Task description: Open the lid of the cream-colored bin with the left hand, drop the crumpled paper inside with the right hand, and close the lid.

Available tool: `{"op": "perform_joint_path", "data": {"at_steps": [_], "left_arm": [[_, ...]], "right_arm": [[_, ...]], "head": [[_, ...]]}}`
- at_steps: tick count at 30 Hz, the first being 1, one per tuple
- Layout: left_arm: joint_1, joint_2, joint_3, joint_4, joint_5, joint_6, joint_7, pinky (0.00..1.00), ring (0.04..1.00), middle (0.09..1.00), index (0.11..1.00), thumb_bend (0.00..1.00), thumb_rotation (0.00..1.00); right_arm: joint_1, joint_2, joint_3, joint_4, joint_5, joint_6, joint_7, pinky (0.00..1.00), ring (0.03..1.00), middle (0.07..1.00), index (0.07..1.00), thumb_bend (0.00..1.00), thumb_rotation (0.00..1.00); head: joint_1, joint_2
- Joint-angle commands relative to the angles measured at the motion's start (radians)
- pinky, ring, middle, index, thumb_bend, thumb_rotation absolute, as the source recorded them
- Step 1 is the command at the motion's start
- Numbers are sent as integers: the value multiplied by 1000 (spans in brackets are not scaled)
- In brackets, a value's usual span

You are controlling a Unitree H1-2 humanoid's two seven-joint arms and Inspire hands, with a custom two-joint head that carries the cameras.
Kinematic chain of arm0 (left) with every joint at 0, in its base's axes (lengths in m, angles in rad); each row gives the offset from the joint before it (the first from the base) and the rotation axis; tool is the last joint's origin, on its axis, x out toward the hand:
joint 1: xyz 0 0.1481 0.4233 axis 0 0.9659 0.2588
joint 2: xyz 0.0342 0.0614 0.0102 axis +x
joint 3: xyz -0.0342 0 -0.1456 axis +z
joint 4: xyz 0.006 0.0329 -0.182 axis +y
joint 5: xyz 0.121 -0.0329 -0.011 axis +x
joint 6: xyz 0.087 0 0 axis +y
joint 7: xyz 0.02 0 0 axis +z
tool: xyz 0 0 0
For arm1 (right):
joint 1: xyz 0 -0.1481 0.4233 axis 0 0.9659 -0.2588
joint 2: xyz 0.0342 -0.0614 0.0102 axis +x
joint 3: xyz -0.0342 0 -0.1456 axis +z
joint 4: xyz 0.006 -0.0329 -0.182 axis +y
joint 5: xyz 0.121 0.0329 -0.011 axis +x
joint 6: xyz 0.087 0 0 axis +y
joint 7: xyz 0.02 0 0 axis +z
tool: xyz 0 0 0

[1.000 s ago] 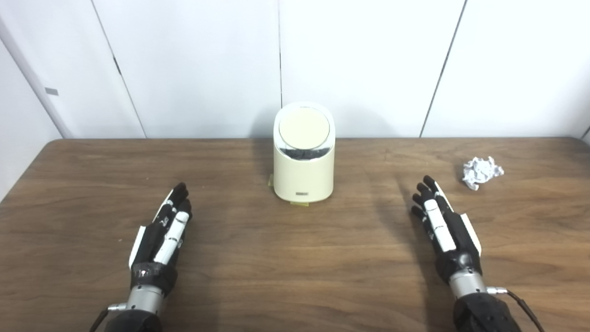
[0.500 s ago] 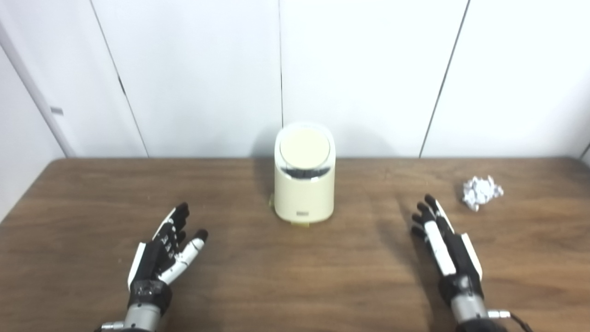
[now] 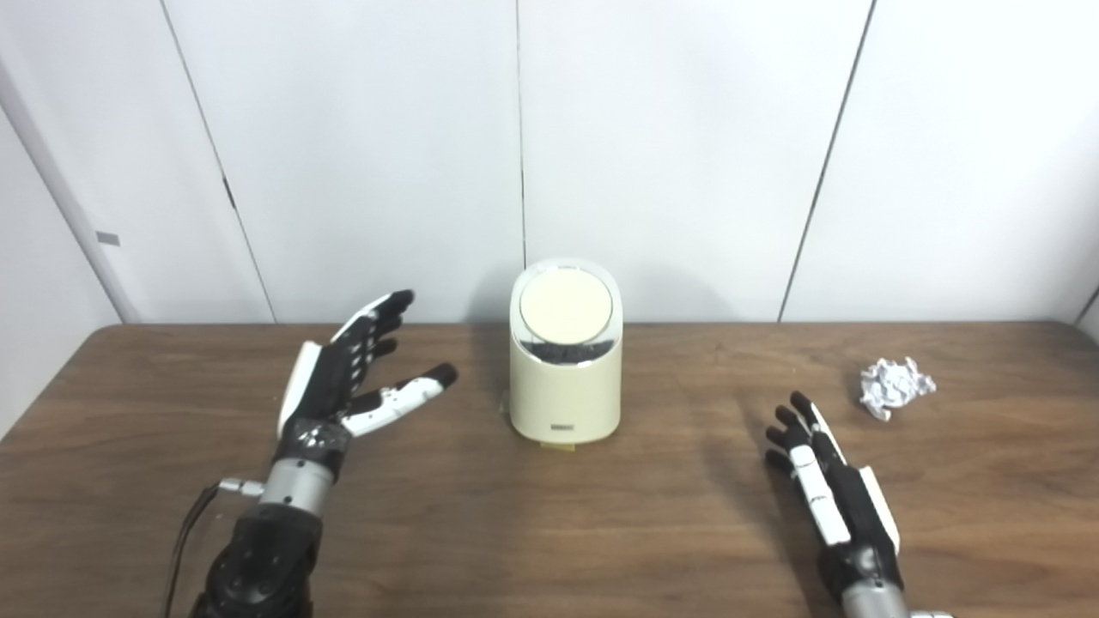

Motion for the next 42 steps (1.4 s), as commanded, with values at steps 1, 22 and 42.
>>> {"op": "perform_joint_path", "data": {"at_steps": [1, 22, 42], "left_arm": [[-93, 22, -20, -14, 41, 21, -14, 887, 911, 897, 889, 847, 274], [-501, 100, -250, 250, 315, 254, -242, 772, 897, 919, 928, 855, 470], [-635, 93, -360, 463, 429, 199, -283, 752, 922, 963, 935, 888, 395]], "right_arm": [[-4, -10, 5, 6, -11, -20, 5, 836, 877, 924, 956, 465, 843], [-3, -7, 10, 32, -24, -27, -1, 820, 878, 921, 958, 445, 847], [-11, 3, 19, 25, -23, -7, 2, 840, 887, 930, 961, 426, 858]], "head": [[0, 2], [14, 6], [12, 18]]}}
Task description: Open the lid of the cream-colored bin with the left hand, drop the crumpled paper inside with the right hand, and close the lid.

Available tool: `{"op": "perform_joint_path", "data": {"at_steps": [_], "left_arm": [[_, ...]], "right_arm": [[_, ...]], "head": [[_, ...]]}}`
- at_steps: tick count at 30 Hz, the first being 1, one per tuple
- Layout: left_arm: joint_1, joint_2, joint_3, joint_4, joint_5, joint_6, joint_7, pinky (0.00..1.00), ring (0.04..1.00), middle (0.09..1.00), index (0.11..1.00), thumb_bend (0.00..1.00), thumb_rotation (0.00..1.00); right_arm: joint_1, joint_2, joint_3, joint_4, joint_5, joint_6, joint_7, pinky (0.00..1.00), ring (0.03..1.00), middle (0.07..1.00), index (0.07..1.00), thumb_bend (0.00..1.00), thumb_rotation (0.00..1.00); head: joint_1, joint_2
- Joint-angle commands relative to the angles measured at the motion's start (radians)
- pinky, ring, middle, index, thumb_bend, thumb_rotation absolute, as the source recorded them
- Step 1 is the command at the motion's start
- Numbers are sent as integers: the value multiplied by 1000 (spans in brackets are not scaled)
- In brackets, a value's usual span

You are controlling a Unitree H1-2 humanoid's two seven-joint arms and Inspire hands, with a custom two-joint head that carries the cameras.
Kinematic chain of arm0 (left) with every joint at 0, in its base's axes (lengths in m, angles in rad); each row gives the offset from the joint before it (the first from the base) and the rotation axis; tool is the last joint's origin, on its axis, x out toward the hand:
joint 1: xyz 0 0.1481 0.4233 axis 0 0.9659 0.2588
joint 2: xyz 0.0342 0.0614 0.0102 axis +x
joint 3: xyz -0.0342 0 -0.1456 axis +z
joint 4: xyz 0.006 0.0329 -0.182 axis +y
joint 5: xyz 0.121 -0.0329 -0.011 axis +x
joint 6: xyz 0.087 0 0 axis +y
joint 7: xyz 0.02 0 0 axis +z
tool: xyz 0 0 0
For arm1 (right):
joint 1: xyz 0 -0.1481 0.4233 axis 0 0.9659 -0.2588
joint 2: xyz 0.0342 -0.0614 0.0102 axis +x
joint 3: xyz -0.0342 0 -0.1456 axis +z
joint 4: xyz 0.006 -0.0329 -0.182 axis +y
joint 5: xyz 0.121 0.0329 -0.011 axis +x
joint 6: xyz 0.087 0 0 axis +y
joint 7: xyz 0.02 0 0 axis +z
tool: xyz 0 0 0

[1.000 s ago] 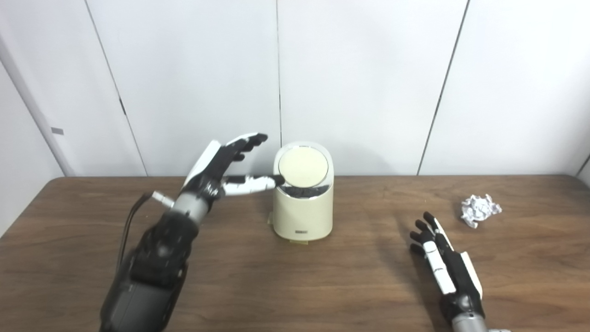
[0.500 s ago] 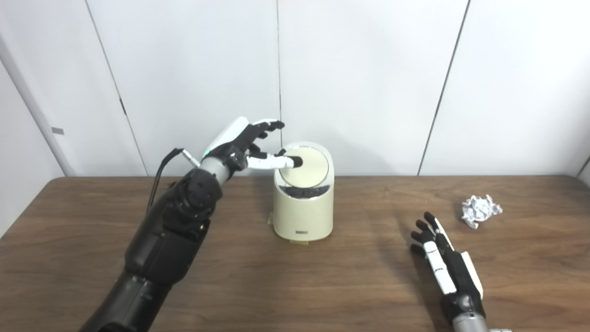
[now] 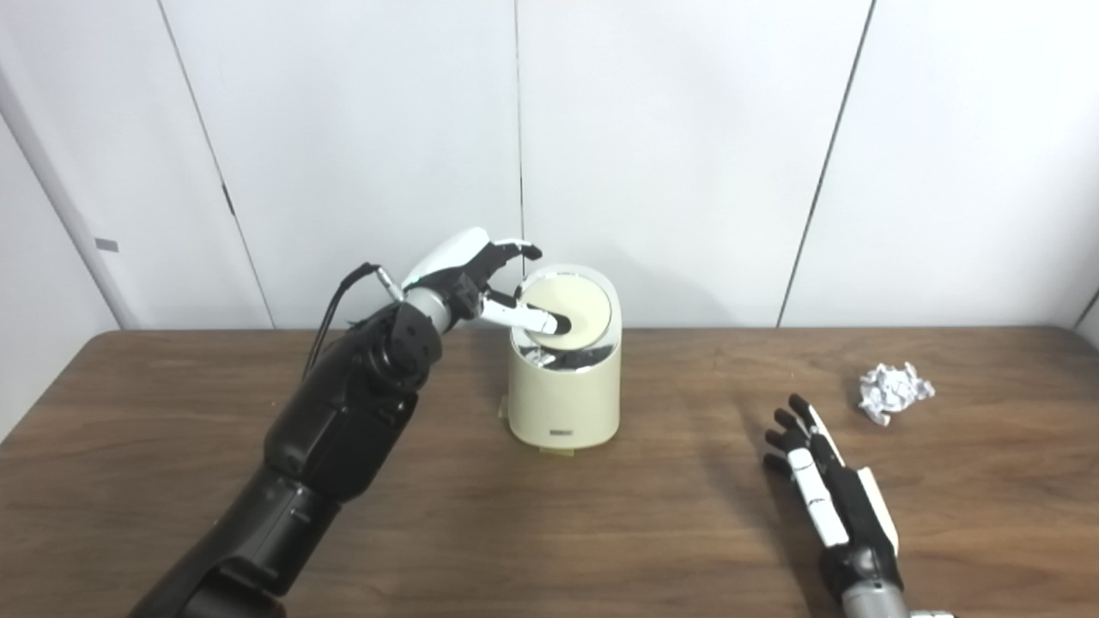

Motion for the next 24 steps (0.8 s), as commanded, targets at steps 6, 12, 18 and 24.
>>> {"op": "perform_joint_path", "data": {"at_steps": [6, 12, 18, 24], "left_arm": [[-114, 26, -59, 48, 67, -71, 7, 819, 957, 972, 941, 869, 393], [-126, 26, -97, 80, 124, -130, 35, 850, 956, 951, 924, 877, 398], [-132, 18, -119, 120, 176, -205, 89, 874, 946, 935, 916, 869, 379], [-130, 20, -165, 139, 250, -258, 108, 858, 942, 922, 925, 873, 282]], "right_arm": [[-3, 15, 8, 4, 19, 4, 11, 858, 894, 940, 965, 441, 851], [-5, 13, 9, -1, 25, 2, 11, 852, 891, 937, 966, 442, 853], [-10, 23, -1, -2, 51, 13, 8, 863, 899, 940, 962, 445, 813], [-13, 23, 3, -15, 33, 26, -1, 849, 886, 932, 966, 444, 843]], "head": [[-1, 11], [8, 27], [3, 30], [7, 39]]}}
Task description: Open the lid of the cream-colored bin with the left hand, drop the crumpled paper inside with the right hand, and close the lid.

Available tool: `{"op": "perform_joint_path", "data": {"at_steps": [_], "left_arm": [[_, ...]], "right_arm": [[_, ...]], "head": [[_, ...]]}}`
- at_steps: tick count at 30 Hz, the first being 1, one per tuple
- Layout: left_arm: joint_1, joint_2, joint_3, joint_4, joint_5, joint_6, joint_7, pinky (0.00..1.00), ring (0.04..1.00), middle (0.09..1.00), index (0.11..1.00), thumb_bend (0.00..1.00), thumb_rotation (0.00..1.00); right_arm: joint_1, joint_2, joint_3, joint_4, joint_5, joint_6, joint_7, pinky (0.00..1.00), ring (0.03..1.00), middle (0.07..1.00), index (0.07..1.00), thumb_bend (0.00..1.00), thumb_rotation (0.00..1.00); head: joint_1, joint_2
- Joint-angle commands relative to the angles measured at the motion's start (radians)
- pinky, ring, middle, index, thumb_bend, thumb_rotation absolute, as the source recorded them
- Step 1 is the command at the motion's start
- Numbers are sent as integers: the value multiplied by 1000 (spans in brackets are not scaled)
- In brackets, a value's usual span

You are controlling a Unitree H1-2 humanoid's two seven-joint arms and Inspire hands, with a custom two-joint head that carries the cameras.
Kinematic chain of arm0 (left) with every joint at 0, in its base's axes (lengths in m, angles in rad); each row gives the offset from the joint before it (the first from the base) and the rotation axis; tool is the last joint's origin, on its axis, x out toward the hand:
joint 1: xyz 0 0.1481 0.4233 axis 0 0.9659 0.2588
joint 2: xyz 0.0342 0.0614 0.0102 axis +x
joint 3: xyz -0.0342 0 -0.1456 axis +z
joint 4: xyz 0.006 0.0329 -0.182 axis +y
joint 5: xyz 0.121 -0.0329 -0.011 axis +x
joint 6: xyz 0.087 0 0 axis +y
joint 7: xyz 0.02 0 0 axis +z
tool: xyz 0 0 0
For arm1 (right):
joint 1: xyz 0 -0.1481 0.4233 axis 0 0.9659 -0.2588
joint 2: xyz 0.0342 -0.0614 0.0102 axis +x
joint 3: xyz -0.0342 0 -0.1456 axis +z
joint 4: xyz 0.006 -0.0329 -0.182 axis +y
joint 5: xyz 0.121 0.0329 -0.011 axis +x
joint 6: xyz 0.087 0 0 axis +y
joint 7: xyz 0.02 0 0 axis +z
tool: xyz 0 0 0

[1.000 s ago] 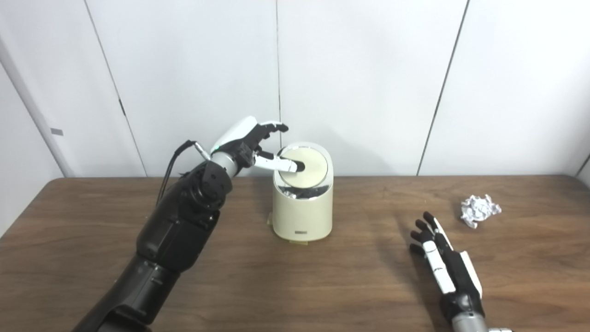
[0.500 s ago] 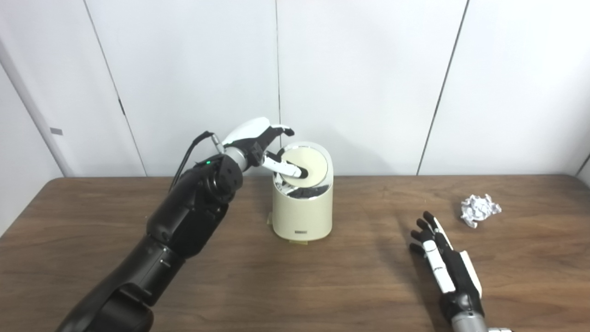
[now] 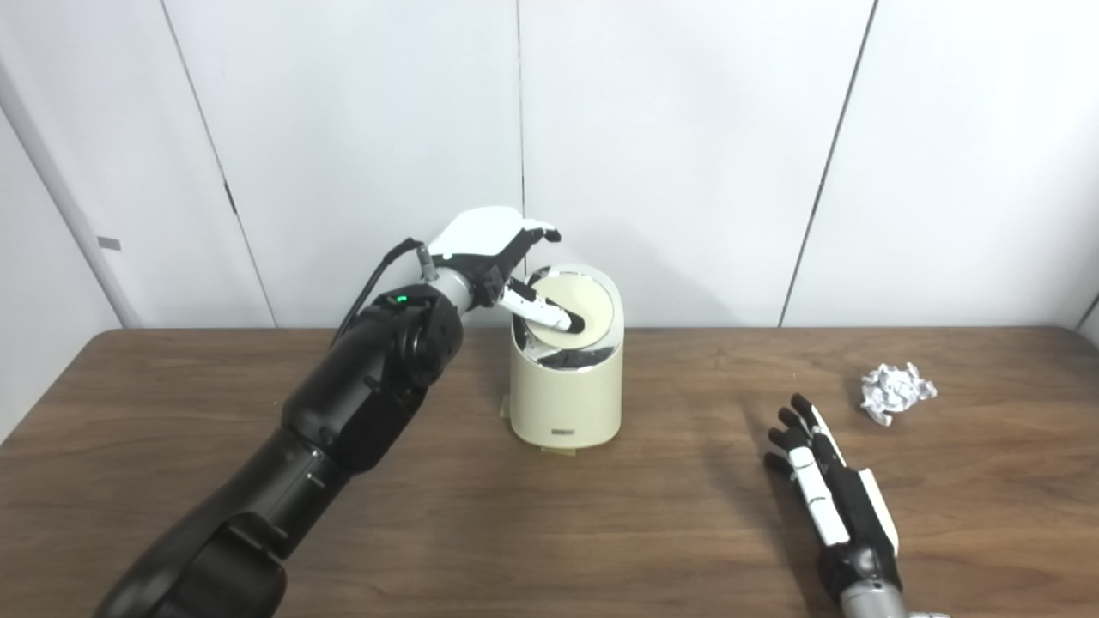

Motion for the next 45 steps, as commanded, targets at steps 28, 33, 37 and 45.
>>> {"op": "perform_joint_path", "data": {"at_steps": [28, 33, 37, 45], "left_arm": [[265, -95, 487, -443, -377, 129, 90, 776, 830, 833, 849, 574, 301], [385, -117, 560, -514, -463, 93, 142, 794, 832, 839, 853, 518, 208], [433, -108, 567, -532, -490, 97, 149, 804, 851, 858, 868, 509, 176], [382, -81, 514, -498, -447, 82, 167, 820, 859, 849, 858, 599, 168]], "right_arm": [[-24, 2, 14, -16, 3, 21, 8, 854, 882, 935, 972, 428, 853], [-25, -8, 16, -11, -13, 14, 6, 846, 878, 932, 970, 428, 870], [-25, -10, 12, -6, -10, 14, 8, 848, 880, 929, 967, 437, 862], [-23, -6, 17, -3, -12, 9, 8, 846, 885, 929, 968, 432, 857]], "head": [[-4, 11], [-5, 15], [3, 13], [0, 13]]}}
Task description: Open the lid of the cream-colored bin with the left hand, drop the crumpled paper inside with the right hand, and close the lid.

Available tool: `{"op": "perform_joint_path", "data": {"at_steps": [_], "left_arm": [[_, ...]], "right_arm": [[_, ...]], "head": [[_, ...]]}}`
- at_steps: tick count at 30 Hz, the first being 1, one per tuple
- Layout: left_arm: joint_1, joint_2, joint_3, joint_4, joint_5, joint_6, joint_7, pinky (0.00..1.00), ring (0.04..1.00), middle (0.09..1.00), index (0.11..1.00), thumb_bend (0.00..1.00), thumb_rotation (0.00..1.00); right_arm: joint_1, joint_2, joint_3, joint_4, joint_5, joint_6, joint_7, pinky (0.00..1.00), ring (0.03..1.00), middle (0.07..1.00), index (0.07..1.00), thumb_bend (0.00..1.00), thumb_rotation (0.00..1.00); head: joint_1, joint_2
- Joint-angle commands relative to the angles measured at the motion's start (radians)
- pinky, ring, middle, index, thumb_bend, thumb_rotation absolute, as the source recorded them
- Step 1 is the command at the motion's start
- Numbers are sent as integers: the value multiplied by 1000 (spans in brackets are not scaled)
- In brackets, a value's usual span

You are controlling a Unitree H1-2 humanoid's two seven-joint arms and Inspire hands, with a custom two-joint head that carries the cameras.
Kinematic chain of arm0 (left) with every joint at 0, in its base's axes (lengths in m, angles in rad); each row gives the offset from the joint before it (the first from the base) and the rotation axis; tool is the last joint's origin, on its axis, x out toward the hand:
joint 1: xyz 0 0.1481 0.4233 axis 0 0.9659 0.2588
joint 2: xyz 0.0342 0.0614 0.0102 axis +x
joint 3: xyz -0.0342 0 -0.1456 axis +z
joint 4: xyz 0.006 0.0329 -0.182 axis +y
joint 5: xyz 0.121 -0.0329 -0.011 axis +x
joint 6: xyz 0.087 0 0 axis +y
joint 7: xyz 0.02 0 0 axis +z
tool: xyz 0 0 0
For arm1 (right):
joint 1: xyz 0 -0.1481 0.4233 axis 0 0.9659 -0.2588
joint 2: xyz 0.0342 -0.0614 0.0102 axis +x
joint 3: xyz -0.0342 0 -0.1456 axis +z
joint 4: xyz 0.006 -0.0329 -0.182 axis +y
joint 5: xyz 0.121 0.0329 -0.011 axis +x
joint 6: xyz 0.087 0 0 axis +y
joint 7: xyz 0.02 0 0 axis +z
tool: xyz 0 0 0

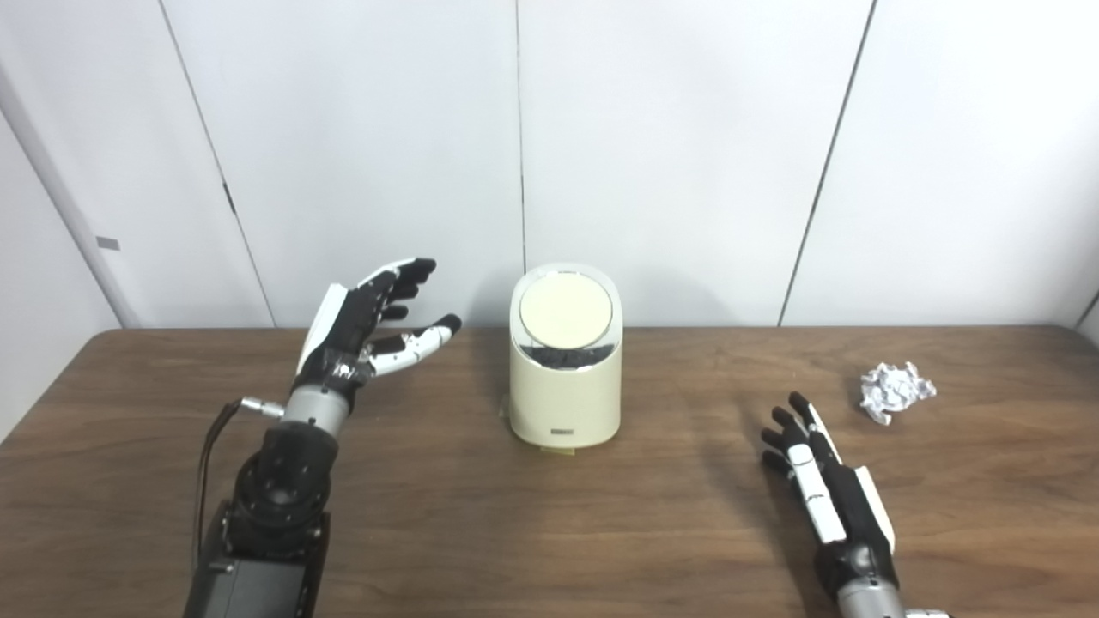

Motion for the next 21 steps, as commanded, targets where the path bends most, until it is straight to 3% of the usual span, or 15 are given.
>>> {"op": "perform_joint_path", "data": {"at_steps": [1, 6, 11, 14, 21], "left_arm": [[-75, 16, -17, -10, 23, -35, 19, 817, 859, 850, 860, 607, 173], [-106, 23, -48, 16, 39, -31, 12, 834, 870, 855, 878, 713, 212], [-149, 41, -84, 46, 67, -13, 0, 877, 910, 903, 969, 870, 252], [-213, 63, -123, 83, 99, 28, -35, 879, 929, 926, 968, 927, 236], [-344, 136, -282, 187, 241, 57, -119, 874, 990, 991, 1000, 999, 292]], "right_arm": [[-17, -1, 9, -3, -9, 1, 8, 842, 884, 930, 968, 434, 854], [-20, 5, 5, -3, -3, 8, 5, 845, 876, 924, 962, 448, 830], [-18, -1, 11, -2, -20, 4, 2, 830, 871, 920, 960, 429, 860], [-18, 1, 9, 0, -18, 4, 2, 834, 870, 919, 957, 429, 862], [-16, 2, 11, 3, -13, 3, 7, 835, 877, 920, 956, 427, 860]], "head": [[0, 2], [-2, 1], [-4, 2], [-4, -1], [-6, 1]]}}
